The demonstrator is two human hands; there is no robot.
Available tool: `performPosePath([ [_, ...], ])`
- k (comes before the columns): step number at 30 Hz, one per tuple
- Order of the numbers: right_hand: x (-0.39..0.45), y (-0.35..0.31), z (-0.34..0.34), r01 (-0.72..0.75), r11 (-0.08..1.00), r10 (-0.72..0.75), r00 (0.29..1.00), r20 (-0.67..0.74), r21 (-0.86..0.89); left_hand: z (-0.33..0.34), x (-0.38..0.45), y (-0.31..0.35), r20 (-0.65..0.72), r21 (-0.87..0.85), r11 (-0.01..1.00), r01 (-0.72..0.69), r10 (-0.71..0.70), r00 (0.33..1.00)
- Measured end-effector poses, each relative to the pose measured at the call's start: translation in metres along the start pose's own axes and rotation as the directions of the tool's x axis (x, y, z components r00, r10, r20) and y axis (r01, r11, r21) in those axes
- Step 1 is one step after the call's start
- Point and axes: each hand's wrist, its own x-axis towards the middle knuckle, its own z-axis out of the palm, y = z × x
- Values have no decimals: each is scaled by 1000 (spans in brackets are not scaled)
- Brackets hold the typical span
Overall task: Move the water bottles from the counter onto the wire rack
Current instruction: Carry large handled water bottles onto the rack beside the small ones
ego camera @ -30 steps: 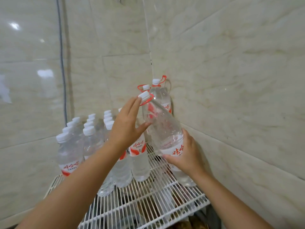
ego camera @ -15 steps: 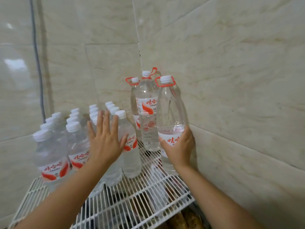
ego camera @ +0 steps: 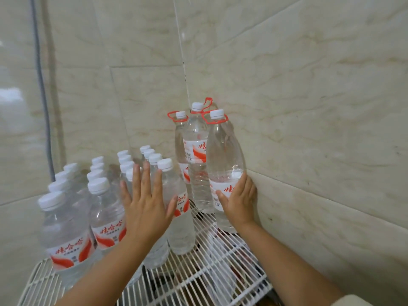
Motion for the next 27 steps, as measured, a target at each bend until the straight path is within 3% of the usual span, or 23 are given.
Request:
performPosePath([
  [4,0,-4,5,-11,998,21,991,133,-70,-1,-2,-4,4,5,1000,-16,16,1000],
  [6,-4,-10,-4,-50,995,59,992,113,-83,-1,-4,-5,-2,27,999,-26,26,1000],
  [13,-9,-19,-25,-119,993,112,963,244,14,-9,-8,-5,25,60,998,-23,22,999],
  [15,-11,-19,-34,-118,992,104,962,254,41,-10,-11,-5,90,52,999,-12,8,996],
  [21,-41,-16,-61,158,979,-118,956,270,-129,-40,-37,0,261,31,999,20,-27,965],
  [24,-61,-32,-64,393,917,-354,884,307,-75,-68,-60,-9,347,100,992,80,-110,931],
  [27,-87,-60,-60,520,852,-510,804,307,55,-99,-94,-28,423,157,962,224,-270,865],
])
